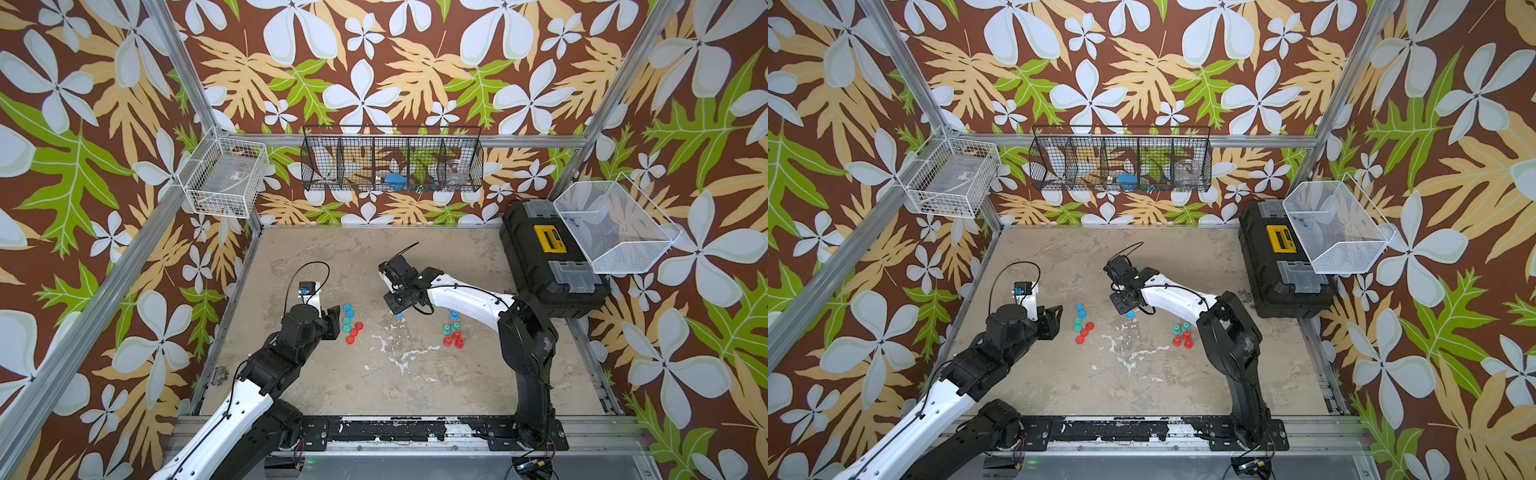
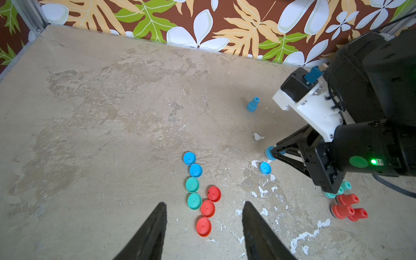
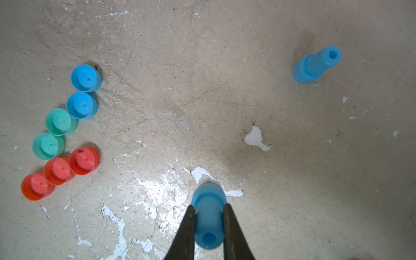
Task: Close the stamp cap
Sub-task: Close the cover of the stamp.
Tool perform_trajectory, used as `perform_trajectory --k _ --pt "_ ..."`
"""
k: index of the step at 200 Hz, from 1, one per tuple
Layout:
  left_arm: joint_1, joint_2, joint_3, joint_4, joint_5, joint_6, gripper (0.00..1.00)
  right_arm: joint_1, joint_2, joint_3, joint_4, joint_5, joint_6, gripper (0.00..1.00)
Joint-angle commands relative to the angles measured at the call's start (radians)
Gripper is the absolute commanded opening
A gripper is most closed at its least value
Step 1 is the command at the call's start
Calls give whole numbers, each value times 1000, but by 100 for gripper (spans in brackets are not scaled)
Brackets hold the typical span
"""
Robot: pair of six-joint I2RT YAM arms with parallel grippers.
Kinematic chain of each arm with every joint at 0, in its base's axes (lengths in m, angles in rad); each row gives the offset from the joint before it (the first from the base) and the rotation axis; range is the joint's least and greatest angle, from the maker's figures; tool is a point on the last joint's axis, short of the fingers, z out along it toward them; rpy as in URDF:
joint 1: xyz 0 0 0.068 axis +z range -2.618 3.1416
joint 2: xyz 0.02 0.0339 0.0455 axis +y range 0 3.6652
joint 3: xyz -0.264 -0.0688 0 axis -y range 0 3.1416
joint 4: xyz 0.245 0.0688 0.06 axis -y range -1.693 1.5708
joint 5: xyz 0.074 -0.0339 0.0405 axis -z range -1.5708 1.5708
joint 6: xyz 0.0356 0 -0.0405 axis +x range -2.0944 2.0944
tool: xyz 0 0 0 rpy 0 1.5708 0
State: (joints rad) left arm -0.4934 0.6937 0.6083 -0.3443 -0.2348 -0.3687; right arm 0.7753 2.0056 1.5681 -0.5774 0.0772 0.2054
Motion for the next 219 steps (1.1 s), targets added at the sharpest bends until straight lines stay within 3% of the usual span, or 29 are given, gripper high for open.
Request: perform_trajectory --k 1,134,219 --pt "1 -3 2 -8 -8 8 56 1 11 17 -25 -1 -1 15" --pt "1 -3 3 -9 -9 6 56 1 48 67 -39 5 -8 14" --pt "1 0 3 -9 -6 6 56 1 0 -14 -12 9 3 14"
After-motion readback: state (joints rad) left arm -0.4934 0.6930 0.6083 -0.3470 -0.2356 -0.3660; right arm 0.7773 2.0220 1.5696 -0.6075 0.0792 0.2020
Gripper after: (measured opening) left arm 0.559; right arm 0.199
